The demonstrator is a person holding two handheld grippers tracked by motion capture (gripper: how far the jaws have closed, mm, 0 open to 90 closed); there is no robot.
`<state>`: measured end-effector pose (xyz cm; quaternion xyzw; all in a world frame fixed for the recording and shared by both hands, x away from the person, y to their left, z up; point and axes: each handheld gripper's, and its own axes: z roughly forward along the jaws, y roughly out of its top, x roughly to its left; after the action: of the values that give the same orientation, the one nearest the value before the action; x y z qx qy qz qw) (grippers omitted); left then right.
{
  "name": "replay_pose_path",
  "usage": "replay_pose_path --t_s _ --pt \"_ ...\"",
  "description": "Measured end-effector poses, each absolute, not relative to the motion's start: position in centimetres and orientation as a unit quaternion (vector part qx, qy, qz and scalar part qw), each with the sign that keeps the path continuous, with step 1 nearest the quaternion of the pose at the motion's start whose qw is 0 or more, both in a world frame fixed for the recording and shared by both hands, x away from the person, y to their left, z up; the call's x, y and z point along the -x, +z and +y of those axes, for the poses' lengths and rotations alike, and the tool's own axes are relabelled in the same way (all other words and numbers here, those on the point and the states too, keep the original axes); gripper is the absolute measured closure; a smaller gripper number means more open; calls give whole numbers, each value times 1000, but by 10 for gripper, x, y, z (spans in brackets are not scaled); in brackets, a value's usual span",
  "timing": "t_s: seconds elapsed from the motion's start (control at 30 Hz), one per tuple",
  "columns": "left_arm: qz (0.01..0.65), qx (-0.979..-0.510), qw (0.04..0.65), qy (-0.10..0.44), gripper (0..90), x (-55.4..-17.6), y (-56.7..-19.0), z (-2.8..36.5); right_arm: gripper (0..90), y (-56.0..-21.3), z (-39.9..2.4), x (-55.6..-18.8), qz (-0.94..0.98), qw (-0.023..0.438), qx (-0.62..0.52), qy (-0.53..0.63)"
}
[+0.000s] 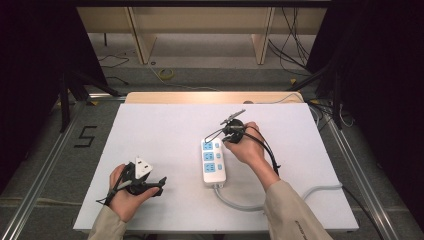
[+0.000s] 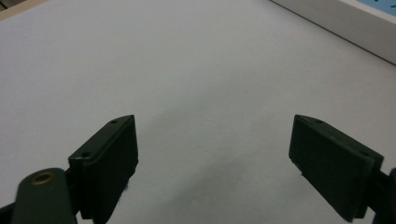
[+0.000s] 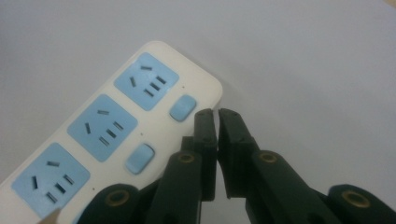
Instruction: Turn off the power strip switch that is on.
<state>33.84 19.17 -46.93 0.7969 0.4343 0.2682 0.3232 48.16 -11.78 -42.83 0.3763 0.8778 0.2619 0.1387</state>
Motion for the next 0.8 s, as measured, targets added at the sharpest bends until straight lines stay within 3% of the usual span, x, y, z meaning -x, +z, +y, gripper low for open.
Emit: replay_pose_path --t_s 0.8 --pt "441 -794 321 267 153 -339 -474 192 585 -440 -206 -433 847 137 -398 324"
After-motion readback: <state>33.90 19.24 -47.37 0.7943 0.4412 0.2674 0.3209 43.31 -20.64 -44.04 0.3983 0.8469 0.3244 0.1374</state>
